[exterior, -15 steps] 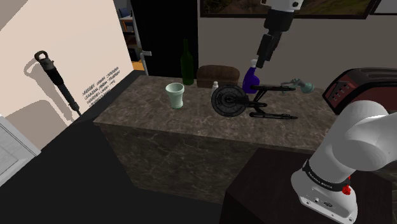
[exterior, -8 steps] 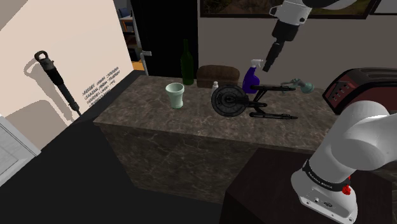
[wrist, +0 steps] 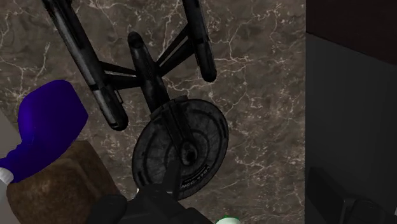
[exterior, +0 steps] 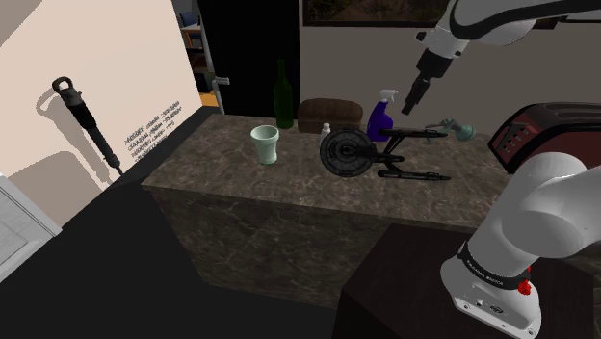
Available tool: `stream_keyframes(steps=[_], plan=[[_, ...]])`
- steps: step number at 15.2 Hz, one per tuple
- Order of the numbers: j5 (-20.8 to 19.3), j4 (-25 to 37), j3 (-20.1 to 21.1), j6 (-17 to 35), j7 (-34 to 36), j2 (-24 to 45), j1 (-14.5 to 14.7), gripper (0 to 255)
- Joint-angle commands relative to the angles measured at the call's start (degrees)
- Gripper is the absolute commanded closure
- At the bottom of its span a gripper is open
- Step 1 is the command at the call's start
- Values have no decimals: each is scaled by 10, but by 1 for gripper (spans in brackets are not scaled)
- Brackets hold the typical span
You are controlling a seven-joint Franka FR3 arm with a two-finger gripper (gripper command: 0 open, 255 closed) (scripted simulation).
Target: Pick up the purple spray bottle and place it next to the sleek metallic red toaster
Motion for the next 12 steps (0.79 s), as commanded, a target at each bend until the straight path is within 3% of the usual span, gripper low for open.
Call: stream_keyframes(steps=[1,7,10,12], plan=[[1,6,-44,33,-50,27,9,0],[52,49,-186,115,-203,126,81,0],[112,86,-279,142,-297,188,148,0],[174,118,-360,150,-372,238,214,0]])
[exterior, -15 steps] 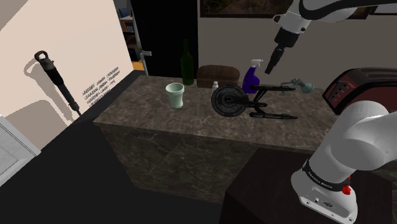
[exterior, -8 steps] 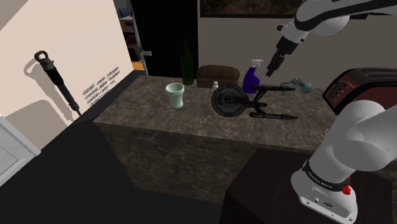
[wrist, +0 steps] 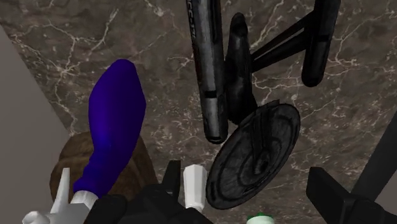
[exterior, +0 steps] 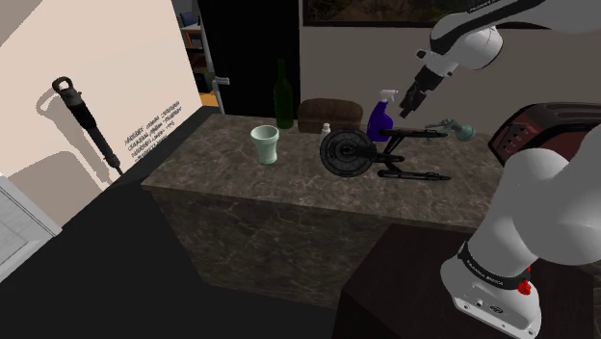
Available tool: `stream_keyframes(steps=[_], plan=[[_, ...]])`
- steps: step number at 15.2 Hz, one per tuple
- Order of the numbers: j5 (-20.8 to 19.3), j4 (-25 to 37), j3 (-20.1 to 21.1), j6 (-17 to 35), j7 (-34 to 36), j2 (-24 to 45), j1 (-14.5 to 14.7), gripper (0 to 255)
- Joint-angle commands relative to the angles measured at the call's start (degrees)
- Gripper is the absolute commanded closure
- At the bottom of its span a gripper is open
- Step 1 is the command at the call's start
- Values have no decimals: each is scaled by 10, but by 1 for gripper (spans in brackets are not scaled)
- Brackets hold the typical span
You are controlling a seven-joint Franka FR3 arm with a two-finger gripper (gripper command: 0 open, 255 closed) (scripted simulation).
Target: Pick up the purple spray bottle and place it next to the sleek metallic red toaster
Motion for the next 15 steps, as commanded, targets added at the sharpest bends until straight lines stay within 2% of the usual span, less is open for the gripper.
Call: stream_keyframes(steps=[1,2,3,4,5,6,9,11,15], plan=[[74,31,-93,6,-86,56,76,0],[130,52,-164,-2,-139,97,138,0],[197,75,-343,-18,-198,145,304,0],[136,89,-427,4,-168,85,395,0],[118,108,-498,11,-168,57,467,0],[52,126,-492,26,-135,-5,469,0],[-7,193,-568,30,-130,-92,554,0],[-34,241,-601,26,-134,-143,595,0],[-43,237,-616,50,-127,-160,618,0]])
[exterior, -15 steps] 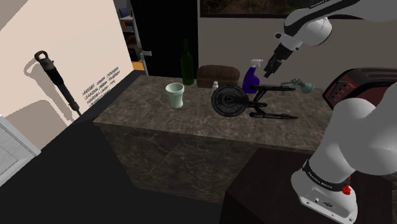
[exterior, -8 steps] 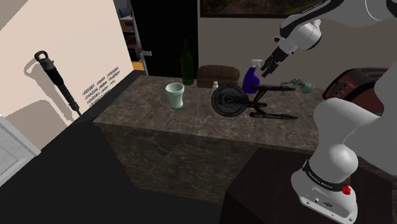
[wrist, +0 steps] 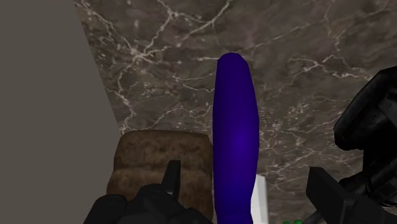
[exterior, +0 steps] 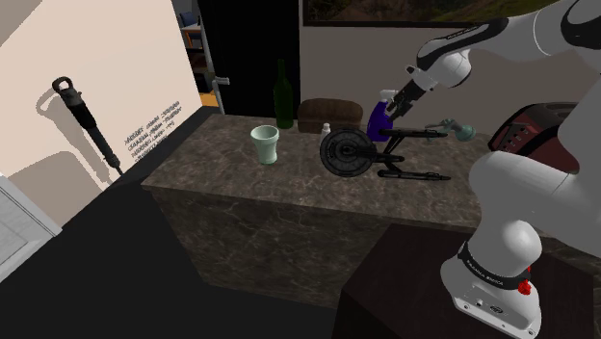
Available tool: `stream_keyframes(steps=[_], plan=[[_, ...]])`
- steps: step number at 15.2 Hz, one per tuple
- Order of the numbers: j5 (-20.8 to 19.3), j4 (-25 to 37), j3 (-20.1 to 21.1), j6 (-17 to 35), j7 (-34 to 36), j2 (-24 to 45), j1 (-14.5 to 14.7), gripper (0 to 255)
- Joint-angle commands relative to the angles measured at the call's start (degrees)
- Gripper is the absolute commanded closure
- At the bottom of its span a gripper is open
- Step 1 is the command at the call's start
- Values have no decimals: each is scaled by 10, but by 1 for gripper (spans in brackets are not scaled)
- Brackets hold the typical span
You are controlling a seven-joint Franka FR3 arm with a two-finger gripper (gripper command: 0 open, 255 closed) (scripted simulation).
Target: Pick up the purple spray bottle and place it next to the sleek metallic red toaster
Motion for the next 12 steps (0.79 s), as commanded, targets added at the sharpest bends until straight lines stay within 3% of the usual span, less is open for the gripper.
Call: stream_keyframes(steps=[1,4,12], plan=[[-6,3,-9,10,4,-11,14,0],[-13,1,-19,25,8,-22,29,0],[-13,1,-19,25,8,-22,29,0]])
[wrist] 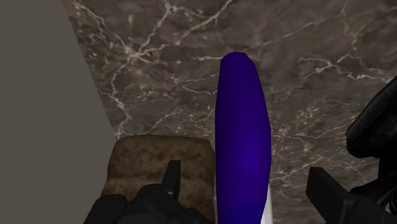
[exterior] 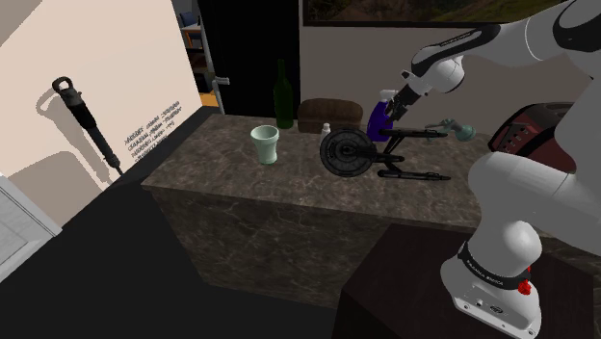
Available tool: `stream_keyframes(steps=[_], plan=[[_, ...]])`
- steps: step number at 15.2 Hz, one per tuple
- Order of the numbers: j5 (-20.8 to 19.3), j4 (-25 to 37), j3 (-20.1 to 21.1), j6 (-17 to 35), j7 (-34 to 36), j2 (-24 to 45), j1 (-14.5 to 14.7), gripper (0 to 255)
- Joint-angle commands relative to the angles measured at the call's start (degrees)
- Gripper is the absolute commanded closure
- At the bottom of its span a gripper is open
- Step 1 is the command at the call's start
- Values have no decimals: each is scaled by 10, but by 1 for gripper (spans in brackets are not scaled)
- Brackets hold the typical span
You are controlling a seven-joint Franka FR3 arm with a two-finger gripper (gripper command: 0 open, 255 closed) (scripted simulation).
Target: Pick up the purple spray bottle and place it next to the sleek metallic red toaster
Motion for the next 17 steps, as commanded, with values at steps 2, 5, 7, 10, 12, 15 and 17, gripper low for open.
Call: stream_keyframes(steps=[2,5,7,10,12,15,17], plan=[[0,0,0,0,0,0,0,255],[0,0,0,0,0,0,0,255],[0,0,0,0,0,0,0,255],[0,0,0,0,0,0,0,255],[5,3,8,-11,2,9,-6,255],[12,7,19,-27,5,23,-15,255],[17,11,27,-38,7,32,-21,255]])
